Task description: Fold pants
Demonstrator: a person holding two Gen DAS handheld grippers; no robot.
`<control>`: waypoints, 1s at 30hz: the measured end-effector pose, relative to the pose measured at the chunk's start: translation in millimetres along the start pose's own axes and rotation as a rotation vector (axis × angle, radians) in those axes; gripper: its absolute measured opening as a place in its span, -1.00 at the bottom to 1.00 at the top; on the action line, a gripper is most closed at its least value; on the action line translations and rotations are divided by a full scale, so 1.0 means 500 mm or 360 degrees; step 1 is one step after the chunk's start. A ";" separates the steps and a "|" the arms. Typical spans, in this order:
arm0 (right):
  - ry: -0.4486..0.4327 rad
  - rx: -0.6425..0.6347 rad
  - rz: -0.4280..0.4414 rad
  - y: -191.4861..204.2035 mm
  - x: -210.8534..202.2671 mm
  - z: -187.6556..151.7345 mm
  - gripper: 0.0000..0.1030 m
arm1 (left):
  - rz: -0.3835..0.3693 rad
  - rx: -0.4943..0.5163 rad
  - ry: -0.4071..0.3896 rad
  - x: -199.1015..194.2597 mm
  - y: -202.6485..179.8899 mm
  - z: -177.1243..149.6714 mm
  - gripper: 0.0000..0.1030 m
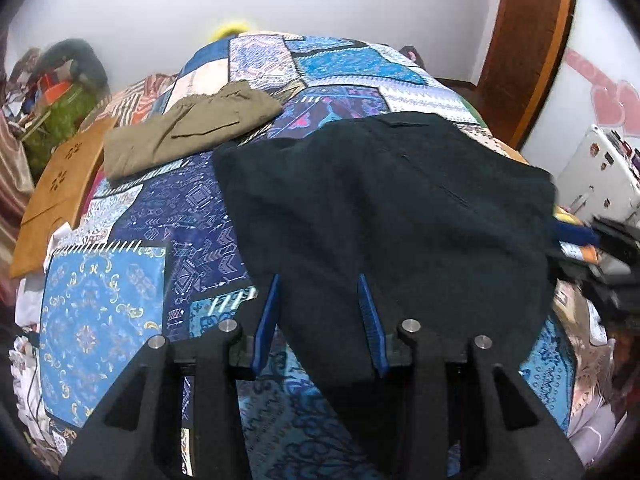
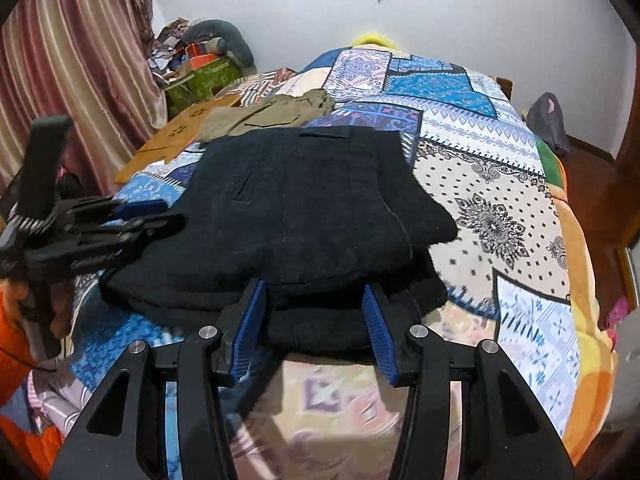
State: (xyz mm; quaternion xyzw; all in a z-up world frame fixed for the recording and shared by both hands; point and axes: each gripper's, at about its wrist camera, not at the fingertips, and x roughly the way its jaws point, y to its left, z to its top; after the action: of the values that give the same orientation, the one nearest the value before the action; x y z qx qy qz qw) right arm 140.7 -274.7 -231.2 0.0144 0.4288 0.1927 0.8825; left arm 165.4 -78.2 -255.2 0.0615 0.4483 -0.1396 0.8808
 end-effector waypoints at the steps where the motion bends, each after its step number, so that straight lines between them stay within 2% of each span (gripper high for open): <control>1: -0.0003 0.0005 -0.0023 -0.006 0.002 0.004 -0.13 | -0.0029 -0.0003 -0.0006 -0.006 -0.006 -0.001 -0.25; 7: -0.0010 0.0097 -0.0183 -0.051 0.021 0.029 -0.11 | -0.0139 0.0016 -0.0043 -0.027 -0.019 0.018 -0.24; 11: -0.0015 0.0191 -0.0202 -0.066 0.009 0.031 -0.11 | -0.0050 0.0001 -0.0083 -0.024 0.028 0.060 -0.23; 13: -0.0032 0.0234 -0.0200 -0.065 -0.009 0.028 -0.06 | -0.0021 0.0012 -0.0104 -0.015 0.061 0.091 -0.14; 15: -0.0051 0.0267 -0.0184 -0.059 -0.029 0.023 -0.06 | 0.0015 0.0048 -0.0125 -0.003 0.088 0.119 0.10; 17: -0.0073 0.0307 -0.0128 -0.048 -0.047 0.019 -0.06 | 0.0084 0.0107 -0.0138 0.023 0.114 0.152 0.10; 21: -0.0108 0.0312 -0.0038 -0.006 -0.066 0.023 -0.02 | 0.0148 0.0154 -0.0057 0.097 0.157 0.195 0.10; 25: -0.0140 0.0288 0.0039 0.049 -0.067 0.028 0.12 | 0.0180 0.0163 0.0059 0.169 0.185 0.196 0.10; 30: -0.0056 0.0226 0.0091 0.096 -0.016 0.024 0.17 | 0.0069 0.0121 0.0179 0.210 0.205 0.173 0.08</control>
State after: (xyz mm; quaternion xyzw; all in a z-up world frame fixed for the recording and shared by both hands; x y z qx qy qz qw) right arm 129.4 -231.5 -208.4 0.0925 0.4253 0.1867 0.8807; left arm 322.0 -20.6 -290.8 0.1122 0.4901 -0.1337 0.8540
